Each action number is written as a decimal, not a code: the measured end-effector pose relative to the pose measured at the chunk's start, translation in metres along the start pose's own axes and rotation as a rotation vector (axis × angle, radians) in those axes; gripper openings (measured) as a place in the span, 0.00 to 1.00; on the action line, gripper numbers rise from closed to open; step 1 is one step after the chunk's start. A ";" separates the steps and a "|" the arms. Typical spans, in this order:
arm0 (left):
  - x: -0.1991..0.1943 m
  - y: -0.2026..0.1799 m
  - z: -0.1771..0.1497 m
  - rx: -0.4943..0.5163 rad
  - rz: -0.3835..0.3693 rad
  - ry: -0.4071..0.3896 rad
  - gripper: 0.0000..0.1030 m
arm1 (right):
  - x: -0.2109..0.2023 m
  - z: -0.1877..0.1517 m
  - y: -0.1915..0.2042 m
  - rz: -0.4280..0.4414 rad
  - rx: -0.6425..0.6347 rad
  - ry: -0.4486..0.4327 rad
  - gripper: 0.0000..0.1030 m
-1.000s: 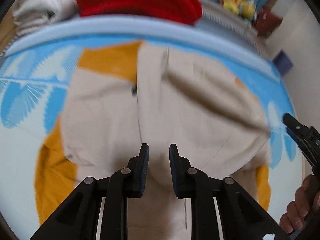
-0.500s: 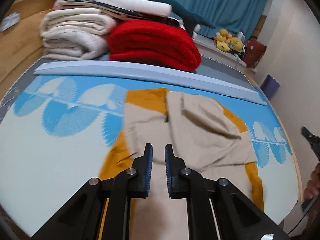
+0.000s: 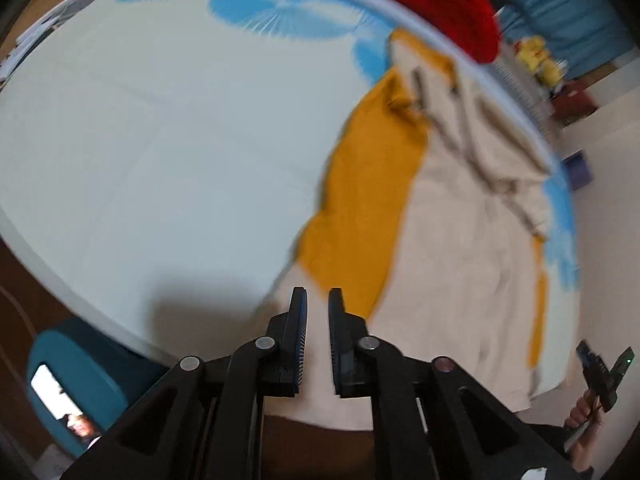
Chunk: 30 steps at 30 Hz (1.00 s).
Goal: Fold large clothes
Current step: 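Grasp the jacket hem with both grippers side by side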
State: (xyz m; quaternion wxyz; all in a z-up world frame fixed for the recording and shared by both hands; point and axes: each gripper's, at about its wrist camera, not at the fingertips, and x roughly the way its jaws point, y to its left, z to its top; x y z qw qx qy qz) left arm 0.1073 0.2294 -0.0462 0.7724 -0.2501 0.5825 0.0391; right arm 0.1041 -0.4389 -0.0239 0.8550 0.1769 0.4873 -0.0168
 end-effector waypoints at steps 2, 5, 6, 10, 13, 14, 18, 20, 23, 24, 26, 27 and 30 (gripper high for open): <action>0.011 0.008 0.000 -0.023 0.011 0.058 0.11 | 0.030 -0.015 -0.016 -0.020 0.036 0.145 0.29; 0.026 0.013 -0.002 -0.044 0.009 0.123 0.24 | 0.057 -0.030 -0.031 -0.051 0.032 0.261 0.29; 0.030 0.012 -0.003 -0.039 0.034 0.135 0.26 | 0.064 -0.035 -0.035 -0.078 0.023 0.286 0.29; 0.048 0.003 -0.006 -0.002 0.096 0.181 0.34 | 0.078 -0.048 -0.051 -0.117 0.052 0.370 0.36; 0.058 0.000 -0.011 0.030 0.127 0.213 0.36 | 0.088 -0.059 -0.055 -0.112 0.060 0.427 0.40; 0.061 0.000 -0.012 0.037 0.137 0.221 0.36 | 0.088 -0.059 -0.055 -0.112 0.054 0.432 0.41; 0.071 0.002 -0.019 0.053 0.167 0.256 0.36 | 0.086 -0.061 -0.052 -0.111 0.027 0.431 0.42; 0.072 -0.003 -0.024 0.093 0.174 0.262 0.20 | 0.085 -0.059 -0.050 -0.077 0.036 0.434 0.40; 0.063 -0.011 -0.030 0.142 0.153 0.234 0.03 | 0.079 -0.058 -0.044 -0.011 0.014 0.426 0.07; 0.056 -0.014 -0.033 0.152 0.136 0.214 0.03 | 0.076 -0.057 -0.044 0.003 0.018 0.414 0.04; 0.044 -0.019 -0.039 0.174 0.098 0.187 0.03 | 0.060 -0.050 -0.046 0.060 0.055 0.365 0.03; 0.044 -0.021 -0.044 0.196 0.097 0.193 0.03 | 0.052 -0.048 -0.049 0.074 0.069 0.345 0.03; 0.062 -0.014 -0.056 0.211 0.169 0.272 0.09 | 0.053 -0.050 -0.057 0.003 0.058 0.354 0.03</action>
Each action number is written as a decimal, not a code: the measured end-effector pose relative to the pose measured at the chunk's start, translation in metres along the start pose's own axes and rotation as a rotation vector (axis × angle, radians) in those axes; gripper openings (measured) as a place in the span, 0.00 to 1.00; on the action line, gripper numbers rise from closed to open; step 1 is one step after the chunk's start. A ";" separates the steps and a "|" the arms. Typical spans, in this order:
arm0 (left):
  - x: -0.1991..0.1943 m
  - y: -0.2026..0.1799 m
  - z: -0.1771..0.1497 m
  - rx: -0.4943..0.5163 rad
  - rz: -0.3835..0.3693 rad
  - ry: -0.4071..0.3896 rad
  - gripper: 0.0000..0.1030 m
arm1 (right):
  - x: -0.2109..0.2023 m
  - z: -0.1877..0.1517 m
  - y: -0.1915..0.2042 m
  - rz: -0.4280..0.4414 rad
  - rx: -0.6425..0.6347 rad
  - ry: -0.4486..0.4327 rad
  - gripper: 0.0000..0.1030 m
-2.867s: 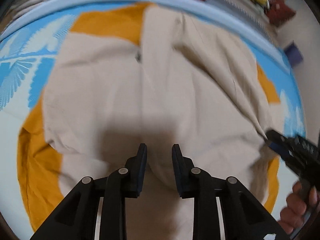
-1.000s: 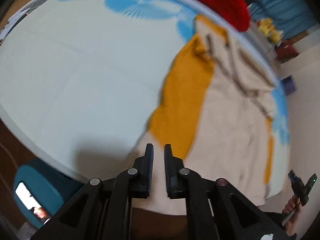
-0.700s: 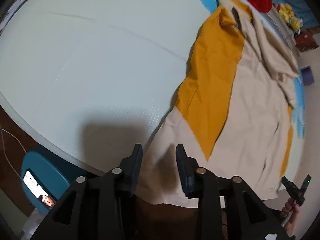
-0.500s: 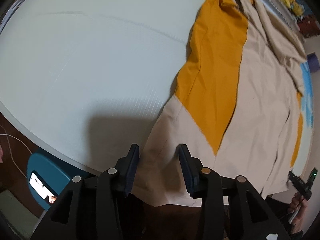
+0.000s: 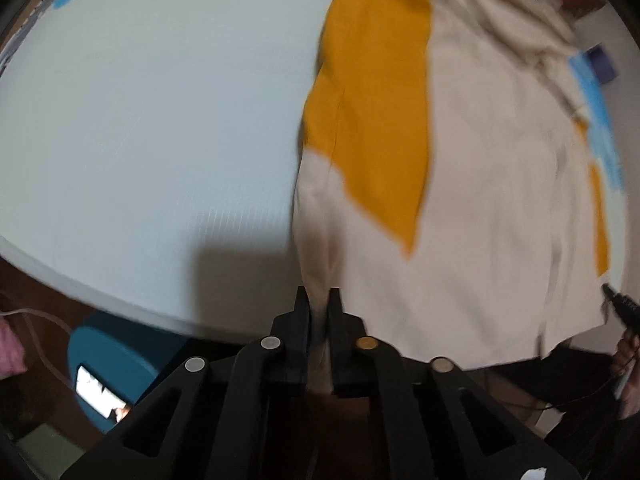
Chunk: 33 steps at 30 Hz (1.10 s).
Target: Fold large clothes
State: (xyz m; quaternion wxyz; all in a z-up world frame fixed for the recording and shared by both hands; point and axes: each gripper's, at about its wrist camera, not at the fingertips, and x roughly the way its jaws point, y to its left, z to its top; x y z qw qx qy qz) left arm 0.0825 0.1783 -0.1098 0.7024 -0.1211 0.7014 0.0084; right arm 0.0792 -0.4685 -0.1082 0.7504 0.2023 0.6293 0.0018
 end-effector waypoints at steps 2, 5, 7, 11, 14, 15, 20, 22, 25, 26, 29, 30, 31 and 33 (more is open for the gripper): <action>0.008 0.006 -0.001 -0.026 0.022 0.018 0.16 | 0.011 -0.002 0.002 -0.057 -0.012 0.040 0.07; 0.010 0.009 -0.001 -0.047 0.001 0.011 0.20 | 0.031 0.001 0.005 -0.117 -0.017 0.087 0.23; 0.010 0.009 -0.002 -0.046 0.005 0.001 0.21 | 0.035 0.001 0.006 -0.127 -0.030 0.102 0.28; 0.014 0.010 -0.003 -0.057 0.007 -0.005 0.22 | 0.036 0.005 0.009 -0.148 -0.064 0.105 0.31; 0.016 0.011 -0.006 -0.051 0.014 -0.008 0.22 | 0.036 0.004 0.013 -0.161 -0.083 0.104 0.32; 0.016 0.010 -0.006 -0.046 0.017 -0.009 0.22 | 0.036 0.005 0.013 -0.164 -0.093 0.104 0.32; 0.014 -0.005 -0.007 -0.018 0.023 -0.028 0.05 | 0.036 0.006 0.034 -0.121 -0.124 0.090 0.08; 0.009 -0.008 -0.012 0.000 0.027 -0.051 0.03 | 0.034 0.005 0.046 -0.096 -0.126 0.067 0.04; -0.010 -0.018 -0.020 0.038 0.005 -0.099 0.02 | 0.016 0.006 0.049 -0.036 -0.110 0.008 0.03; -0.017 -0.016 -0.020 0.045 -0.015 -0.114 0.02 | 0.005 0.007 0.052 -0.008 -0.109 -0.021 0.03; -0.043 -0.024 -0.027 0.075 -0.084 -0.168 0.02 | -0.025 0.010 0.062 0.062 -0.126 -0.094 0.03; -0.054 -0.026 -0.028 0.089 -0.099 -0.184 0.02 | -0.035 0.009 0.070 0.081 -0.134 -0.118 0.03; -0.061 -0.030 -0.028 0.105 -0.105 -0.200 0.02 | -0.042 0.008 0.073 0.095 -0.139 -0.135 0.03; -0.076 -0.033 -0.019 0.130 -0.103 -0.221 0.01 | -0.056 0.008 0.072 0.118 -0.150 -0.167 0.03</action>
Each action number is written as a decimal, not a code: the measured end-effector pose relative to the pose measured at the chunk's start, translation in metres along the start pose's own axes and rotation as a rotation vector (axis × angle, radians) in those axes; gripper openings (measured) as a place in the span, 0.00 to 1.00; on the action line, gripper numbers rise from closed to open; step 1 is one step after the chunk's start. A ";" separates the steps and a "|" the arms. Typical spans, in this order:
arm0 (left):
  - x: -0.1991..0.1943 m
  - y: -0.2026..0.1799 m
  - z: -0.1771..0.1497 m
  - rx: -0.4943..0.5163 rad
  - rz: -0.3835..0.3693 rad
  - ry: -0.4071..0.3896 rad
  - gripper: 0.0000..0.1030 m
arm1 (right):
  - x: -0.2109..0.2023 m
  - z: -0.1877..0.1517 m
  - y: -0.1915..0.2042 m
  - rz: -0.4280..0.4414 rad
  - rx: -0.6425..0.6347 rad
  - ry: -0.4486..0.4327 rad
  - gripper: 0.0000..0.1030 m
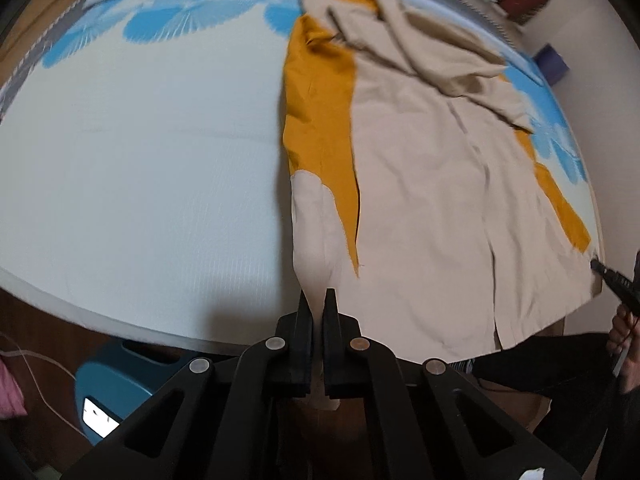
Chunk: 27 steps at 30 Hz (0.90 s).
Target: Fold large clothes
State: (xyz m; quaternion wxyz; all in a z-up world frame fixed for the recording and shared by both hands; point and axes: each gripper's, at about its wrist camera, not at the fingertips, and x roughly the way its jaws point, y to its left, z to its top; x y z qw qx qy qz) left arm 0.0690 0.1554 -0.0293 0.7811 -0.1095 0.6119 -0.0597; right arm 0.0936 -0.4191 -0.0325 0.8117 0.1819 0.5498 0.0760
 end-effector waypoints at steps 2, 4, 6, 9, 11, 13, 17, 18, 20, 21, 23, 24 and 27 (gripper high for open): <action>-0.008 -0.005 0.007 0.016 -0.008 -0.022 0.01 | -0.015 0.001 0.009 0.016 -0.016 -0.034 0.03; -0.017 -0.003 0.005 0.023 -0.028 -0.041 0.01 | -0.031 0.003 0.009 0.030 -0.029 -0.061 0.02; -0.025 -0.010 0.013 0.028 -0.046 -0.054 0.01 | -0.044 0.006 0.005 0.048 -0.037 -0.084 0.02; -0.041 -0.001 0.009 0.037 -0.075 -0.068 0.01 | -0.073 0.000 0.008 0.066 -0.053 -0.130 0.02; -0.057 0.002 0.004 0.044 -0.093 -0.075 0.01 | -0.088 -0.003 0.008 0.085 -0.050 -0.151 0.02; -0.074 0.005 -0.004 0.057 -0.117 -0.083 0.01 | -0.105 -0.006 0.006 0.104 -0.055 -0.174 0.02; -0.112 0.007 -0.023 0.072 -0.169 -0.106 0.01 | -0.143 -0.023 0.006 0.110 -0.085 -0.220 0.02; -0.124 0.008 -0.031 0.075 -0.187 -0.110 0.01 | -0.155 -0.029 0.004 0.115 -0.082 -0.230 0.02; -0.142 0.009 -0.044 0.091 -0.202 -0.118 0.01 | -0.178 -0.043 -0.001 0.135 -0.066 -0.258 0.02; -0.149 0.009 -0.049 0.097 -0.206 -0.121 0.01 | -0.188 -0.049 -0.004 0.142 -0.060 -0.274 0.02; -0.158 0.013 -0.056 0.098 -0.222 -0.130 0.01 | -0.203 -0.060 -0.008 0.148 -0.052 -0.302 0.02; -0.158 0.015 -0.056 0.090 -0.232 -0.134 0.01 | -0.210 -0.064 -0.011 0.155 -0.039 -0.317 0.02; -0.146 0.019 -0.041 0.061 -0.252 -0.148 0.01 | -0.208 -0.060 -0.012 0.160 -0.038 -0.331 0.02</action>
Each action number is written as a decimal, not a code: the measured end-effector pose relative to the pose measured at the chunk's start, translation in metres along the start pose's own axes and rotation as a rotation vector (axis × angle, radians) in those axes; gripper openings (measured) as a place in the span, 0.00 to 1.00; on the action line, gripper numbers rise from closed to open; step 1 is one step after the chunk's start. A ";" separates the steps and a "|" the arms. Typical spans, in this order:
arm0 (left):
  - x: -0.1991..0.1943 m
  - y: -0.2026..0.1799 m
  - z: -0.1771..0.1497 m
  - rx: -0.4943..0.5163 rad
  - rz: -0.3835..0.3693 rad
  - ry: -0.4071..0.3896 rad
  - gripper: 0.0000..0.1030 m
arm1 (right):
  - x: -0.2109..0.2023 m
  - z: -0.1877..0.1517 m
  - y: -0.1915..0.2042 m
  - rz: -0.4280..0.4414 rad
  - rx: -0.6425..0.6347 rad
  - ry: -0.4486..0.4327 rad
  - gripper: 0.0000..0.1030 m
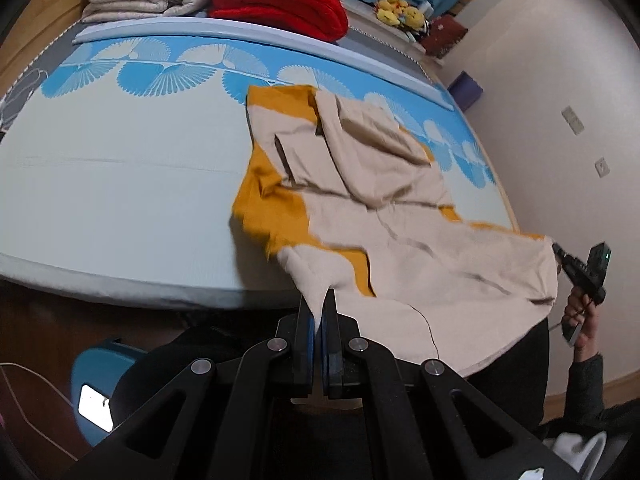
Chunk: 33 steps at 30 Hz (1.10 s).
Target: Fold large clothes
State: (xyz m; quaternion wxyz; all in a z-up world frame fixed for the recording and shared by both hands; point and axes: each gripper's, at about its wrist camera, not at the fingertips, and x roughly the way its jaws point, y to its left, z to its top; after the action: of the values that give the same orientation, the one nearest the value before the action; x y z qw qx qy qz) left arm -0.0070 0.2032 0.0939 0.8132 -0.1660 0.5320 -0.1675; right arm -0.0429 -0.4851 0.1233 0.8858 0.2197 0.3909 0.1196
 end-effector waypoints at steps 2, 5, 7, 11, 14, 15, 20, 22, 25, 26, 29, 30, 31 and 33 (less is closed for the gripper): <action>0.017 0.007 0.017 -0.019 -0.002 -0.016 0.01 | 0.014 0.007 0.000 -0.011 -0.014 0.003 0.02; 0.052 0.021 0.055 -0.071 -0.016 -0.050 0.01 | 0.061 0.033 -0.007 -0.028 -0.016 0.020 0.02; 0.080 0.031 0.084 -0.102 -0.012 -0.077 0.01 | 0.094 0.054 -0.012 -0.051 -0.032 0.020 0.02; 0.134 0.058 0.135 -0.190 0.012 -0.116 0.01 | 0.176 0.106 -0.026 -0.092 -0.042 0.029 0.02; 0.172 0.080 0.159 -0.264 0.028 -0.101 0.01 | 0.235 0.129 -0.040 -0.114 -0.012 0.061 0.02; 0.182 0.083 0.165 -0.277 0.047 -0.081 0.01 | 0.248 0.131 -0.044 -0.117 -0.010 0.067 0.02; 0.207 0.085 0.186 -0.251 0.083 -0.030 0.01 | 0.314 0.143 -0.064 -0.169 0.025 0.167 0.02; 0.206 0.088 0.192 -0.254 0.058 -0.036 0.06 | 0.328 0.148 -0.070 -0.186 0.042 0.192 0.02; 0.191 0.100 0.195 -0.335 -0.020 -0.095 0.14 | 0.338 0.150 -0.079 -0.189 0.075 0.227 0.03; 0.184 0.106 0.191 -0.376 -0.031 -0.126 0.22 | 0.336 0.150 -0.081 -0.186 0.090 0.219 0.03; 0.168 0.119 0.179 -0.441 -0.015 -0.190 0.30 | 0.323 0.147 -0.084 -0.163 0.143 0.163 0.10; 0.165 0.122 0.174 -0.450 -0.011 -0.193 0.30 | 0.319 0.145 -0.085 -0.176 0.147 0.141 0.16; 0.165 0.125 0.166 -0.461 0.000 -0.181 0.32 | 0.316 0.142 -0.085 -0.190 0.141 0.126 0.25; 0.169 0.127 0.157 -0.473 0.024 -0.139 0.33 | 0.311 0.134 -0.086 -0.218 0.126 0.118 0.40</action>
State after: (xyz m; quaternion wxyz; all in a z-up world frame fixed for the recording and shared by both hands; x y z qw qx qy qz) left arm 0.2133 0.2542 -0.0403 0.7884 -0.3567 0.5010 -0.0170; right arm 0.2674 -0.4810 -0.0374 0.8535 0.2240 0.4704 0.0106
